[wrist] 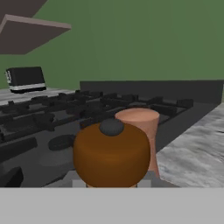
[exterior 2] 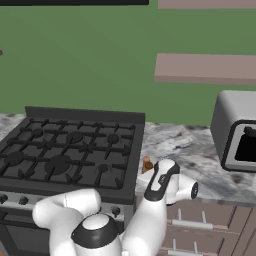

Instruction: Take 2 condiments from the cabinet and move them on the counter near the stove.Make sure the condiments are lined up with each other, next to each other.

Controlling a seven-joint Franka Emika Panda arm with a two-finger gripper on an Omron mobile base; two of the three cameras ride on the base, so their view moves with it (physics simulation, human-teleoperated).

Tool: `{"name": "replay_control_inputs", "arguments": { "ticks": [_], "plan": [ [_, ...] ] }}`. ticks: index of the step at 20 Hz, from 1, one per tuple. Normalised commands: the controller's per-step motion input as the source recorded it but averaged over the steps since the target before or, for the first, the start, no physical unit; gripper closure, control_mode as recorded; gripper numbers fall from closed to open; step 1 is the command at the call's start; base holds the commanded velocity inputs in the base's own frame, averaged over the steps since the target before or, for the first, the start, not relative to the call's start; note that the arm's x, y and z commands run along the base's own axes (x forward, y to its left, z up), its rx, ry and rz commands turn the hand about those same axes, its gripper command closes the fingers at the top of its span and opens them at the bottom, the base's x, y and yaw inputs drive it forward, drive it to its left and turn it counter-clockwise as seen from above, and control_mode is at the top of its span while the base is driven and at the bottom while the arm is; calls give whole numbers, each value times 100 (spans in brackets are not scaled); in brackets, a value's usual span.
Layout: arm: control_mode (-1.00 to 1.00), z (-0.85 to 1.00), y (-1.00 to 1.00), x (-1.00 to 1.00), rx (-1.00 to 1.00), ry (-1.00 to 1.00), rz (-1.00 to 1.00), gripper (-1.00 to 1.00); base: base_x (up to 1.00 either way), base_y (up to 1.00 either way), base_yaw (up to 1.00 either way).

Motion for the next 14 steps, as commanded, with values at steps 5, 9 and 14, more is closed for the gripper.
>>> {"name": "replay_control_inputs", "arguments": {
  "ticks": [5,9,14],
  "plan": [
    [-100,-15,-3,20,0,0,0,100,0,0,0],
    [-100,-10,-3,11,0,0,0,100,0,0,0],
    [-100,-1,0,0,0,0,0,100,0,0,0]
  ]
}}
